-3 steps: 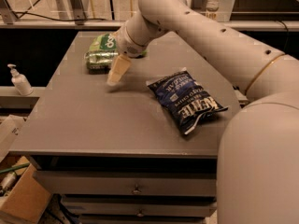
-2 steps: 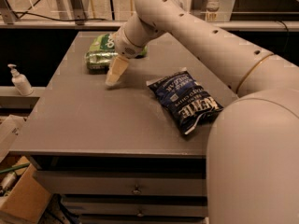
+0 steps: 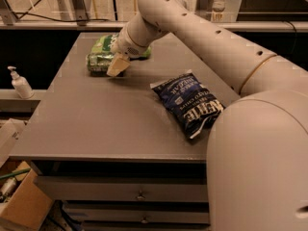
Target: Pick green can
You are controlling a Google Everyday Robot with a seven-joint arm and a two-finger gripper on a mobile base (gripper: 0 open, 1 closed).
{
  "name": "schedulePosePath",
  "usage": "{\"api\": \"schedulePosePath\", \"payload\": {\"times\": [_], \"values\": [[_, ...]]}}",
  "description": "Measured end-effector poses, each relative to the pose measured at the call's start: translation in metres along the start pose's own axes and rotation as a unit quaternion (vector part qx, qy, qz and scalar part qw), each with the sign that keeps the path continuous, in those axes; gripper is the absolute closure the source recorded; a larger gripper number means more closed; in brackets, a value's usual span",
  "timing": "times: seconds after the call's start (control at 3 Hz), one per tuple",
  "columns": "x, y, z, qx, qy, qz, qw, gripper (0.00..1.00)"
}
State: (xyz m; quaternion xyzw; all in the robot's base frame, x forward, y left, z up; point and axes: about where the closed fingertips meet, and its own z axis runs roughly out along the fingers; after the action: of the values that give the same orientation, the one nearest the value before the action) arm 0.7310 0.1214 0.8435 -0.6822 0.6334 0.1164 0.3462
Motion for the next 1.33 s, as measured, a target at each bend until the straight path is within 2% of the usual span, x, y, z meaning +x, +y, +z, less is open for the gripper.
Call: {"api": "schedulePosePath", "payload": {"times": [0.33,0.67,1.0,1.33], "values": [[0.002,0.001,-0.008,0.005,-0.003,0.005,1.0,0.64],[0.005,0.011,-0.022,0.008,-0.014,0.016,0.9997,0.87],[0.004,0.027,-0.045,0.005,-0.043,0.036,0.9984,1.0],[-0.003,0.038,-0.073,-0.002,-0.091,0.057,0.9942,1.0]]}}
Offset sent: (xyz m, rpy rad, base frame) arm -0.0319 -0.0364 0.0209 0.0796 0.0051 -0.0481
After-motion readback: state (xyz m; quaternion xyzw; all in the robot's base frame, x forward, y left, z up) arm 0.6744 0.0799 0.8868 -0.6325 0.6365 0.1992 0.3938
